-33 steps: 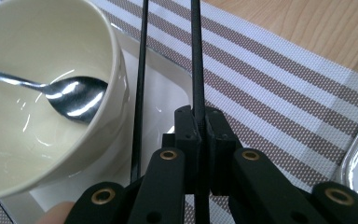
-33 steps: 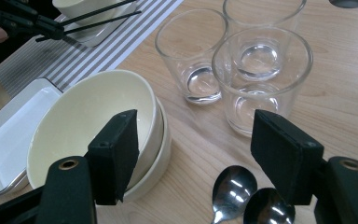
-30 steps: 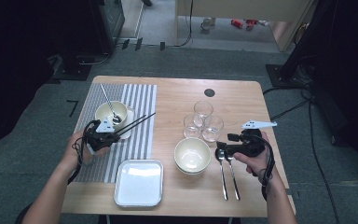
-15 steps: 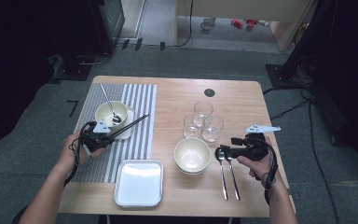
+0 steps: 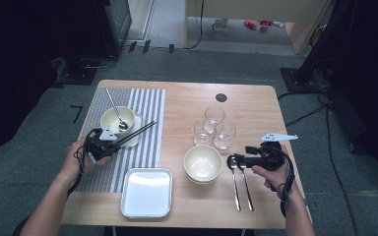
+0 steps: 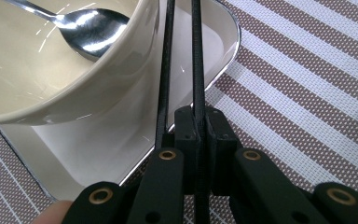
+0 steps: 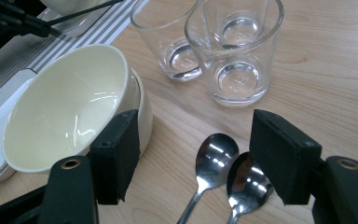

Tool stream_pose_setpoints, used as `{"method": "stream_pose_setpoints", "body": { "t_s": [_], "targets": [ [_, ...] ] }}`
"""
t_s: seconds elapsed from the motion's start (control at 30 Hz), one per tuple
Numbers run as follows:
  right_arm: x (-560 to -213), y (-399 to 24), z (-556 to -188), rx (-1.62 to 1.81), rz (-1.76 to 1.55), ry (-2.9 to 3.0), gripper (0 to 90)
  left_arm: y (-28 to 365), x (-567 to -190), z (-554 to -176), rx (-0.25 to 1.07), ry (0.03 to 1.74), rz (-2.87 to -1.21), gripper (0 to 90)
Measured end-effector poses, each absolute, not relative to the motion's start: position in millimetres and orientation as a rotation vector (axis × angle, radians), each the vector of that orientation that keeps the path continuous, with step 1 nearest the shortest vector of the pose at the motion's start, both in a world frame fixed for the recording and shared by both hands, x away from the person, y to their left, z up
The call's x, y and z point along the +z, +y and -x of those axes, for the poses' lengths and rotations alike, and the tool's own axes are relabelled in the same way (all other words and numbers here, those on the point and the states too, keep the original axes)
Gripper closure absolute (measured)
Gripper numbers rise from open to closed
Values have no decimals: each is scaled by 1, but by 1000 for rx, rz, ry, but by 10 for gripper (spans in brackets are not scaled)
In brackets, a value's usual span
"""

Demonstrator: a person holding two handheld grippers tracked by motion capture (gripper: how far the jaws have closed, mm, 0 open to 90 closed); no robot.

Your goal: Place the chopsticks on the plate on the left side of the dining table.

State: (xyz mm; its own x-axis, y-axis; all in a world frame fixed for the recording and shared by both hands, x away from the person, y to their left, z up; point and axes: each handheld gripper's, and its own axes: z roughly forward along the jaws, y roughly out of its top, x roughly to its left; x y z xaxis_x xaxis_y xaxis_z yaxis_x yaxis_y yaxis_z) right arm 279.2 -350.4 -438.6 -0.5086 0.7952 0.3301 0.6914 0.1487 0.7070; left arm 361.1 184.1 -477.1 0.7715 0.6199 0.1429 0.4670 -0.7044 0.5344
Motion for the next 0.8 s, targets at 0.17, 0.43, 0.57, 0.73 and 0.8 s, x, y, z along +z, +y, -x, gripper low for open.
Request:
{"method": "stream_pose_setpoints", "body": {
  "t_s": [0.17, 0.43, 0.57, 0.73, 0.8],
  "targets": [
    [-439, -351, -278, 1293, -1496, 2286, 337, 184, -477, -361, 442, 818, -2492, 859],
    [-441, -352, -278, 1295, -1497, 2282, 341, 182, -476, -361, 450, 830, -2486, 854],
    [-442, -352, -277, 1296, -1502, 2281, 342, 182, -477, -362, 449, 835, -2490, 850],
    [-443, -353, -276, 1295, -1500, 2278, 347, 182, -477, -361, 453, 839, -2485, 843],
    [-443, -354, -276, 1294, -1504, 2275, 348, 182, -477, -361, 458, 840, -2482, 842]
  ]
}}
